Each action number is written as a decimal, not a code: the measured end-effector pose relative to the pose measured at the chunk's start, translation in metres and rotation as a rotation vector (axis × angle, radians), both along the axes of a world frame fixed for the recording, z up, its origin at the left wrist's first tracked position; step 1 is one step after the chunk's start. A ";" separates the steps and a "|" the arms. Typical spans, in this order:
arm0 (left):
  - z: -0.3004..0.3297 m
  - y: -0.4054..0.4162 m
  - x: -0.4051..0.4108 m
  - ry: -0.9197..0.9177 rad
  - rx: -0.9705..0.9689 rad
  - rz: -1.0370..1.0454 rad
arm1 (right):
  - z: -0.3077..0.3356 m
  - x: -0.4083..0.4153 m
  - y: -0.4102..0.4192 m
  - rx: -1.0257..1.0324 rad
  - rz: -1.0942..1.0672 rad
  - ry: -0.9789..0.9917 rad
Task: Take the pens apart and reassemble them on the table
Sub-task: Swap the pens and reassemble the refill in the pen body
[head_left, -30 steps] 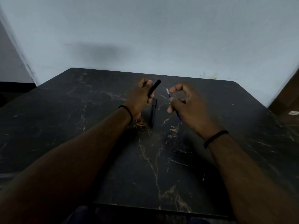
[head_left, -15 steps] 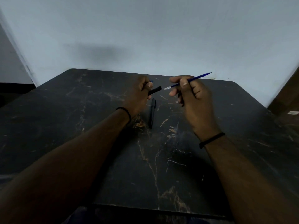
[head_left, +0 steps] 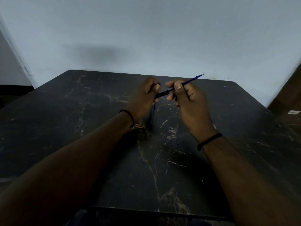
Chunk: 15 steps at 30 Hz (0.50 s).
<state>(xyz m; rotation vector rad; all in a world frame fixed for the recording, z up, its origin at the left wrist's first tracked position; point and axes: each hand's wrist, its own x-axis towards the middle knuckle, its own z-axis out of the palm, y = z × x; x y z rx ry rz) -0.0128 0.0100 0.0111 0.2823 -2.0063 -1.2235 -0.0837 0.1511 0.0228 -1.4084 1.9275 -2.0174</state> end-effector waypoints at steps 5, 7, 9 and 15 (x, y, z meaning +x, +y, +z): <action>-0.002 0.009 -0.003 0.002 0.166 -0.092 | -0.002 -0.001 -0.004 0.092 -0.031 0.044; -0.001 0.011 -0.003 0.015 0.262 -0.119 | -0.001 -0.001 -0.003 0.067 -0.010 0.011; 0.000 0.011 -0.002 0.036 0.329 -0.153 | -0.002 0.000 -0.002 0.066 -0.004 0.016; -0.002 0.019 -0.005 0.022 0.421 -0.243 | -0.011 0.000 -0.007 0.051 -0.071 0.097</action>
